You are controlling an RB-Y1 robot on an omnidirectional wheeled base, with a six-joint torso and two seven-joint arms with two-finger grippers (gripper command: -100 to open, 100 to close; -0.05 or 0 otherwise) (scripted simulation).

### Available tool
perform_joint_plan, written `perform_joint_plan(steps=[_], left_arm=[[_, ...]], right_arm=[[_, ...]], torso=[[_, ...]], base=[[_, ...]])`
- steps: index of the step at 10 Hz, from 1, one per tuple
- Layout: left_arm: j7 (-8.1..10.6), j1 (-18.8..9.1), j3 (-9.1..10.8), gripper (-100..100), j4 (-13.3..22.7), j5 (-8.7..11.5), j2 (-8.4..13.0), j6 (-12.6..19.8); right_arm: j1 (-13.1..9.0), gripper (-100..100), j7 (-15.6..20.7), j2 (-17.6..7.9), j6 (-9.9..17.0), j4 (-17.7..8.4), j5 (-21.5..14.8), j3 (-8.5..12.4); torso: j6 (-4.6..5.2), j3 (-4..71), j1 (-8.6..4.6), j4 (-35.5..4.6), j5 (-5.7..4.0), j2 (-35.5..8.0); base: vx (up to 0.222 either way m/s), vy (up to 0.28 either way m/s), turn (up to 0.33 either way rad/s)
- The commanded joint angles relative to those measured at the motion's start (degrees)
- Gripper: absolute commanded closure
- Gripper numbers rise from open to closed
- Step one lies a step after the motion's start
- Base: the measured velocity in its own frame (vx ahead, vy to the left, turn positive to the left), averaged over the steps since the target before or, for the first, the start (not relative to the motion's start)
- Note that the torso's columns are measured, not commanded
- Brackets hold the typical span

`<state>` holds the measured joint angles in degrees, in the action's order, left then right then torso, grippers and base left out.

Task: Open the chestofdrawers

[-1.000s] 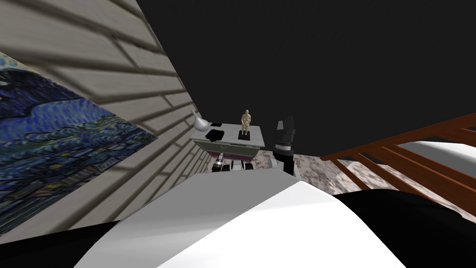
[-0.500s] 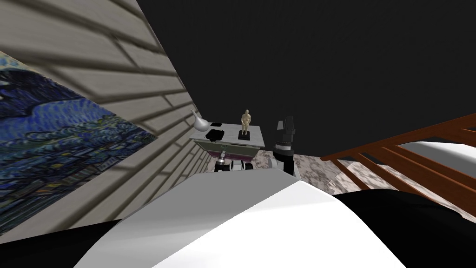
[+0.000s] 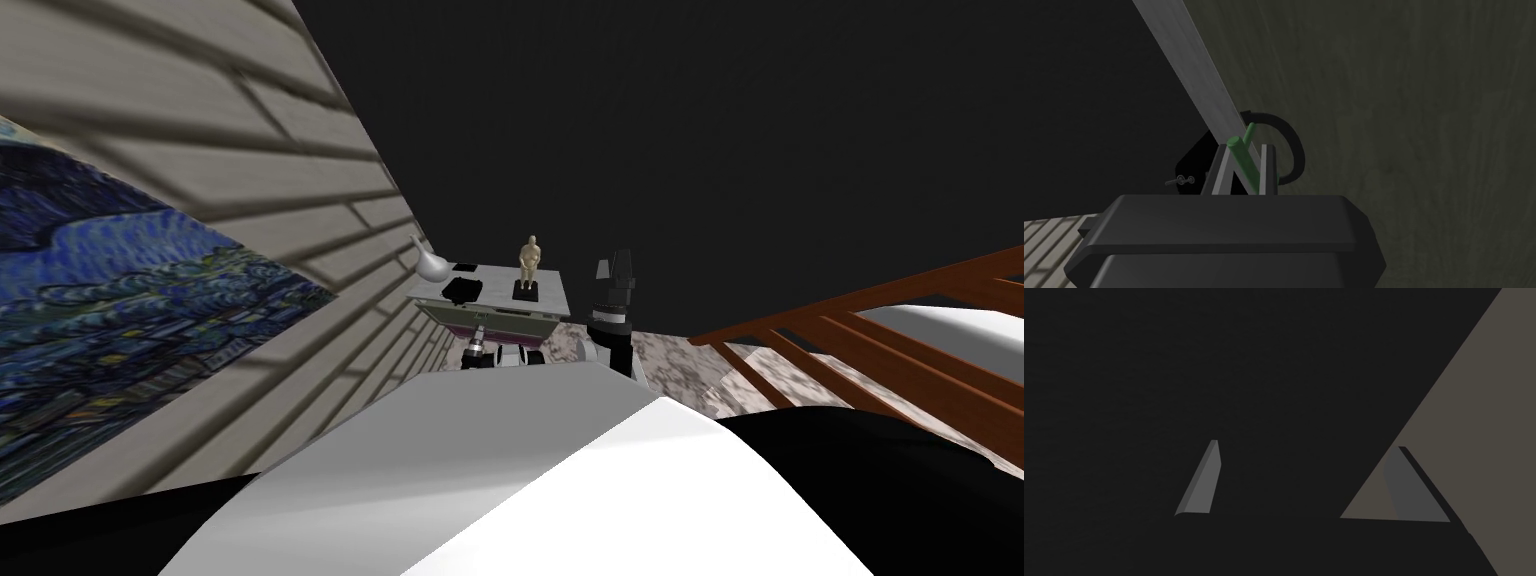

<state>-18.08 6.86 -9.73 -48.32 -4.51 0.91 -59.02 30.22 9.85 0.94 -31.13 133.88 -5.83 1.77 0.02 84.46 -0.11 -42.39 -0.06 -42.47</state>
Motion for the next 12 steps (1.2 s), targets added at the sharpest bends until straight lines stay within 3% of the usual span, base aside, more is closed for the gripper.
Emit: perform_joint_plan(steps=[1, 5, 6, 10, 11, 12], left_arm=[[0.15, -0.42, -0.1, 100, -0.8, -0.1, -0.02, 1.03], [0.4, -1.4, -0.28, 100, -2.78, -0.32, -0.08, 3.52], [0.38, -0.83, -0.34, 100, -1.81, -0.32, -0.03, 3.14], [0.57, -0.49, -0.96, 100, -3.85, -0.62, 0.08, 3.85], [0.74, -1.06, -0.7, -100, -3.98, -0.6, 0.03, 5.89], [0.9, -2.12, -0.54, -100, -4.56, -0.62, -0.1, 7.47]], right_arm=[[0.0, 0, 0.0, 0.0, 0.0, 0.0, 0.0, 0.0], [-0.02, 0, 0.0, 0.0, 0.0, 0.0, 0.0, 0.0], [-0.02, 0, 0.0, 0.0, 0.0, 0.0, 0.0, 0.0], [-0.02, 0, 0.0, 0.0, 0.0, -0.01, 0.0, 0.0], [-0.02, 0, 0.0, 0.0, 0.01, -0.01, 0.0, 0.0], [-0.02, 0, 0.0, 0.0, 0.01, -0.01, 0.0, 0.0]], torso=[[-0.01, 0.06, 0.01, 0.0, -0.01, 0.08], [-0.11, -0.04, 0.05, -0.22, -0.08, -0.16], [-0.1, -0.08, -0.02, -0.25, -0.1, -0.26], [0.0, -0.12, -0.02, -0.21, -0.03, -0.3], [0.02, -0.1, -0.05, -0.27, -0.06, -0.28], [0.0, 0.07, -0.08, -0.07, -0.03, 0.1]], base=[[-0.117, 0.008, 0.033], [-0.16, 0.033, 0.024], [-0.094, 0.008, 0.009], [-0.185, 0.034, 0.029], [-0.13, 0.028, 0.018], [-0.068, 0.013, 0.026]])
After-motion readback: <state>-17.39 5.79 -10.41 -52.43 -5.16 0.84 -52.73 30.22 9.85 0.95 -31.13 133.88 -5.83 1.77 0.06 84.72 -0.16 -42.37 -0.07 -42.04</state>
